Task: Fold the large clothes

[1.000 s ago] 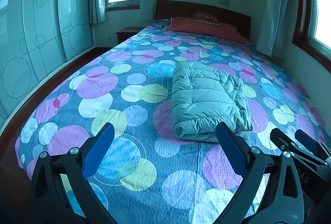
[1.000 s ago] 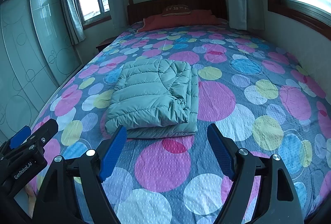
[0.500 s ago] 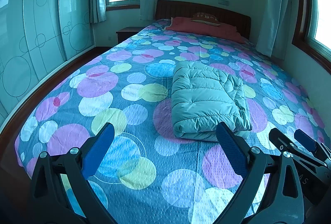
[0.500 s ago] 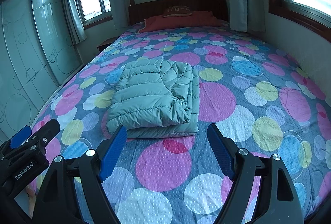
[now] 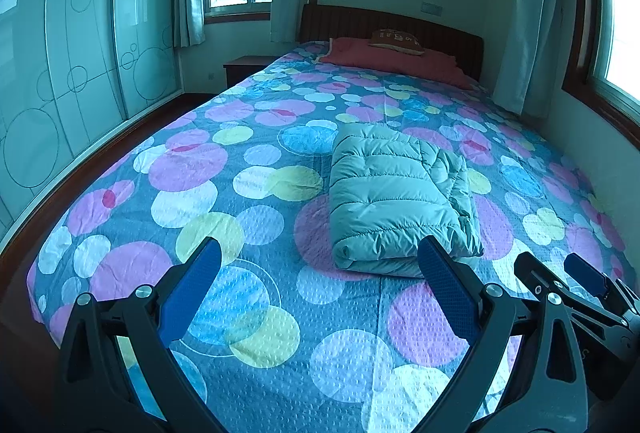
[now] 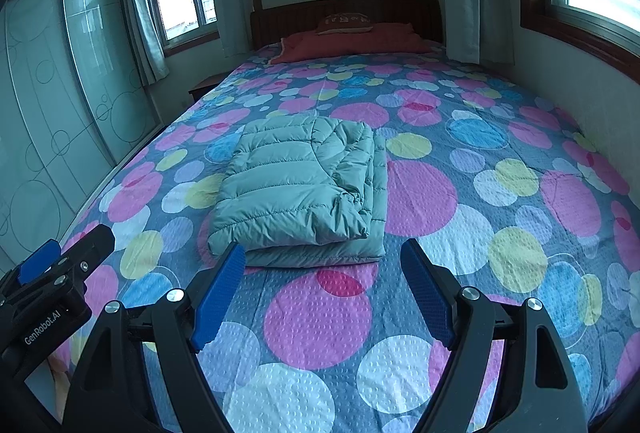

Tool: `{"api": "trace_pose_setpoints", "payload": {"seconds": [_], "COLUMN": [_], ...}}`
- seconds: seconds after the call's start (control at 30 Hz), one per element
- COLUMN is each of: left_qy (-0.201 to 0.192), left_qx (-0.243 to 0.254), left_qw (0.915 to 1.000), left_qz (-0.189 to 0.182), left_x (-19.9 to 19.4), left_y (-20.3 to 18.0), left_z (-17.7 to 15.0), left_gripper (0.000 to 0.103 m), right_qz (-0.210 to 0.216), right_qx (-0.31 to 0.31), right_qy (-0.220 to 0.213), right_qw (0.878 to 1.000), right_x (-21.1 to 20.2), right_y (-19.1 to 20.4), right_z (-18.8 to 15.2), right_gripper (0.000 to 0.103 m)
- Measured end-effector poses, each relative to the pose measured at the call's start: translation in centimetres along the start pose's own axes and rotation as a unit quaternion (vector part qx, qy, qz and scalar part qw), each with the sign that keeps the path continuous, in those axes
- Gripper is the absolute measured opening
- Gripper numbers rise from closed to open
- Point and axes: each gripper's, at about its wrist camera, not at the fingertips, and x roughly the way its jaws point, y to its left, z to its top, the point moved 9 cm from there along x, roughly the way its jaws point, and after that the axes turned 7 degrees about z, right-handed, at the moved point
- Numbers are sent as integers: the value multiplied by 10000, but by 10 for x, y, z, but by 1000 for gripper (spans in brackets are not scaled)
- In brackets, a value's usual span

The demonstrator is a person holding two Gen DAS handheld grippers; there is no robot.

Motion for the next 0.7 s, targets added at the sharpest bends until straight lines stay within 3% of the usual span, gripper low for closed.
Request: {"api": "trace_pose_setpoints", "payload": {"seconds": [0.37, 0.47, 0.7], "left_qy": [-121, -101, -127], "left_qx": [42, 41, -68], "left_qw": [9999, 9998, 9999], "left_qz": [7, 163, 66], "left_x": [-5, -5, -5], "left_y": [1, 2, 5], "left_z": [5, 6, 7], "left_gripper": [98, 98, 98], "right_qz": [-5, -3, 0], "right_qx": [-5, -6, -6], "right_qy": [-9, -8, -3], "right_qw": [10000, 10000, 10000], "right_x": [0, 0, 0], "right_y": [1, 1, 1], "right_z": [0, 0, -2], "right_gripper": [79, 79, 79]}}
